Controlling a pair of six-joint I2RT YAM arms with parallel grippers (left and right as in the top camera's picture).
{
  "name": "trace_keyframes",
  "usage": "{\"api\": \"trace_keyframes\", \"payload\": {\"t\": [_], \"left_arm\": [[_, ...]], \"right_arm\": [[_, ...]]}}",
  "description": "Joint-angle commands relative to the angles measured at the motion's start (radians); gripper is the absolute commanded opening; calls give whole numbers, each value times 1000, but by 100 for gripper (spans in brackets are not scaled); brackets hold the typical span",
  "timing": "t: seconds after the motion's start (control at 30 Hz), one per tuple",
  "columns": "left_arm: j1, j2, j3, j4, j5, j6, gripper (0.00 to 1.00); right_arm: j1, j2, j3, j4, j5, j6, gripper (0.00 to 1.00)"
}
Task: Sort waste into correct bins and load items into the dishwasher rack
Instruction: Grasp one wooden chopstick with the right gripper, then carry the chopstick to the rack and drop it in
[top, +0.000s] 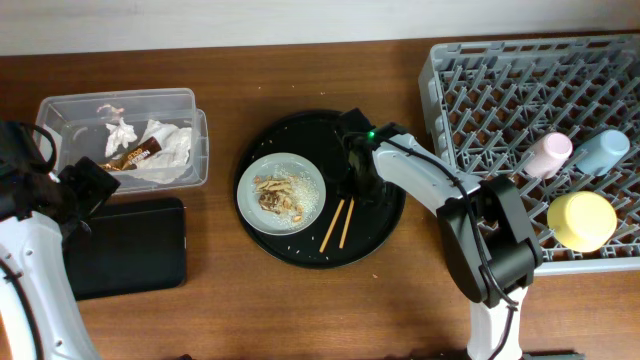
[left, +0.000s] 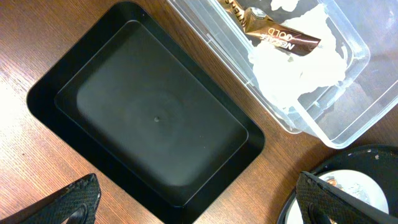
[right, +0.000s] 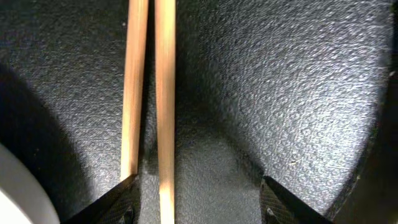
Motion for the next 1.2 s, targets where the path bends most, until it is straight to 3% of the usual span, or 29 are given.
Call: {"api": "trace_keyframes", "payload": {"t": [0.0,0.1,0.2,0.23,0.27,0.37,0.47,0.53,0.67,0.83,0.87,0.97,1.07,1.1,1.13,1.17], "left_arm": [[5,-9,12,-1,-7,-9,99],[5,-9,12,-1,-7,-9,99],[5,-9,12,-1,-7,-9,99],[5,-9,12,-1,-7,-9,99],[5,-9,12,-1,-8,-9,99],[5,-9,12,-1,-8,-9,99],[5,-9,12,-1,-7,-9,99],[5,-9,12,-1,-7,-9,99],[5,-9,12,-1,-7,-9,99],[5,-9,12,-1,-8,-9,99],[5,-9,12,-1,-7,-9,99],[5,-9,12,-1,-7,-9,99],[5,-9,12,-1,-8,-9,99],[5,-9,12,-1,-7,-9,99],[5,-9,12,-1,-7,-9,99],[5,-9,12,-1,-7,-9,99]], "right_arm": [[6,21,-11,-2,35,11,56],[6,45,-13,-9,35,11,47],[5,46,-13,-29,16,11,23],[3,37,-6,-52,16,11,9],[-3,12,21,-90,17,6,4],[-84,-69,124,-191,20,-56,4],[-284,-147,351,-335,18,-313,4],[-417,-153,484,-361,-53,-590,4],[-555,-106,489,-280,-56,-796,4],[-550,-41,487,-242,-129,-808,6],[-550,-33,487,-247,-128,-808,11],[-550,-31,488,-307,-150,-784,46],[-550,-92,492,-357,-203,-711,47],[-548,-130,492,-382,-335,-699,47],[-515,-151,492,-425,-440,-635,47],[-450,-145,480,-432,-398,-536,47]]}}
